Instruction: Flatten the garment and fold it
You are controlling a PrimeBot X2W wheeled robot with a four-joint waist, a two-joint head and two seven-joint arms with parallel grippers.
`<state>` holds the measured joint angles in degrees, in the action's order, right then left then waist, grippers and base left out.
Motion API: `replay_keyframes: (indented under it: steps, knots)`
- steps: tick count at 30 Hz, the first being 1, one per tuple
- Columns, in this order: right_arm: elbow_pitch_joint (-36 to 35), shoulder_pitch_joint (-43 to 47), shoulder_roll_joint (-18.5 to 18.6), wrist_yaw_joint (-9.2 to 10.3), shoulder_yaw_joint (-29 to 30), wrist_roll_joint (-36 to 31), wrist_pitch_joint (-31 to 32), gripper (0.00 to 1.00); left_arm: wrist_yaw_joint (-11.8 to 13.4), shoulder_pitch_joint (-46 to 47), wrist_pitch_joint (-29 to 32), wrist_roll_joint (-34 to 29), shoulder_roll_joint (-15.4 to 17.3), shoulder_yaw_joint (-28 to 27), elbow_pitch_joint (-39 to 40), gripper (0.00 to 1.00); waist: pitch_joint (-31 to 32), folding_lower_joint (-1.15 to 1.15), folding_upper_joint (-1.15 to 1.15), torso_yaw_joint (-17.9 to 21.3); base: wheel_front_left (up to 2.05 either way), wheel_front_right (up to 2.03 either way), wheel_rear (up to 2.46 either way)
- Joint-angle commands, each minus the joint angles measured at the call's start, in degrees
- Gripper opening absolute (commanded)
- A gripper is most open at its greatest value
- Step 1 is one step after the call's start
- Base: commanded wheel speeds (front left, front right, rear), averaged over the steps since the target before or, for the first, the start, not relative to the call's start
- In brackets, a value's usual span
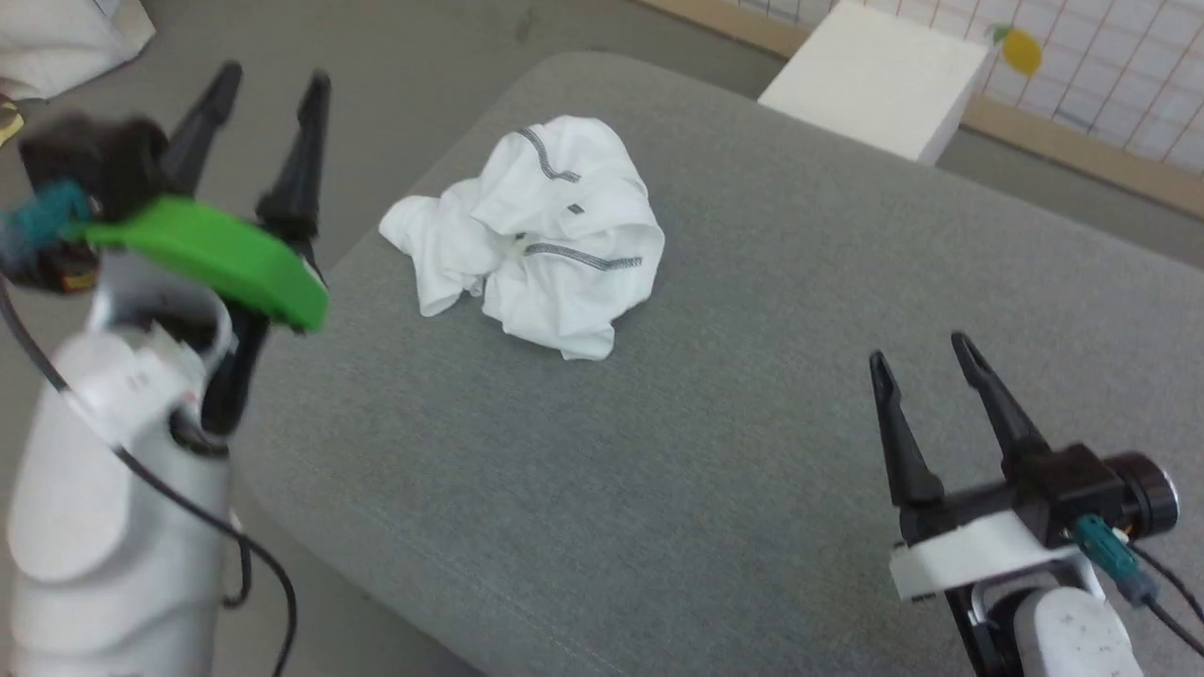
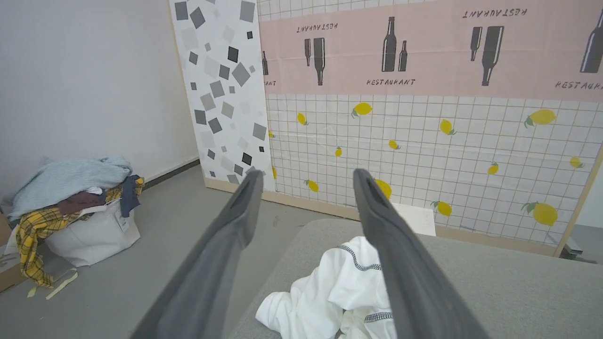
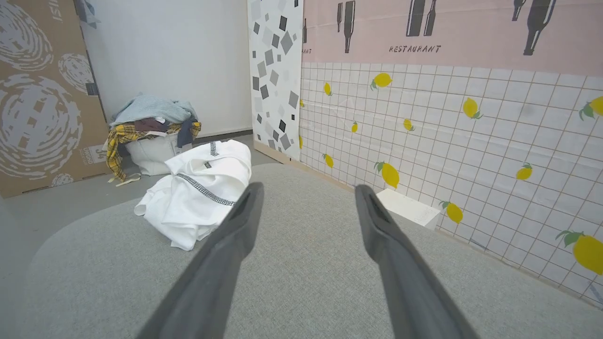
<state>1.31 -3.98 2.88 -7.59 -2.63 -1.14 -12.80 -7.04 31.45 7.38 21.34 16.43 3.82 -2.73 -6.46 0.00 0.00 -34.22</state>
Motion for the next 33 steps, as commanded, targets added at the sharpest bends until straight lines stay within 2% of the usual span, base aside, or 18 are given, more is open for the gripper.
replay_keyframes:
  steps: [1, 9, 16, 25, 28, 33]
  knots:
    - [-1.0, -1.6, 0.0, 0.10, -0.7, -0.9, 0.7, 1.00, -0.3, 2.7, 1.3, 2.0, 0.7, -0.1, -1.7, 1.00, -5.7, 0.00, 0.00, 3.3, 0.00, 0.00, 0.00]
    - [-7.4, -5.1, 0.0, 0.10, -2.5, -4.2, 5.3, 1.00, -0.4, 13.7, 9.3, 7.8, 7.7, 3.4, -11.1, 1.00, -14.4, 0.00, 0.00, 8.4, 0.00, 0.00, 0.00]
    - [-11.5, -6.6, 0.0, 0.10, -2.2, -5.5, 7.1, 1.00, -0.4, 15.9, 14.5, 12.9, 13.1, 9.3, -16.7, 1.00, -20.0, 0.00, 0.00, 12.1, 0.00, 0.00, 0.00]
    - [-13.4, -7.1, 0.0, 0.10, -2.1, -6.2, 7.5, 1.00, -0.4, 15.3, 22.6, 23.6, 13.4, 13.5, -21.6, 1.00, -24.6, 0.00, 0.00, 14.2, 0.00, 0.00, 0.00]
    - [-13.3, -7.6, 0.0, 0.10, -2.5, -6.2, 7.4, 1.00, -0.2, 15.1, 25.9, 24.9, 13.3, 13.9, -24.1, 1.00, -25.3, 0.00, 0.00, 14.9, 0.00, 0.00, 0.00]
    - [-13.3, -8.5, 0.0, 0.10, -2.4, -5.6, 7.0, 1.00, 1.7, 14.5, 29.2, 25.7, 14.2, 13.9, -27.0, 1.00, -26.0, 0.00, 0.00, 16.9, 0.00, 0.00, 0.00]
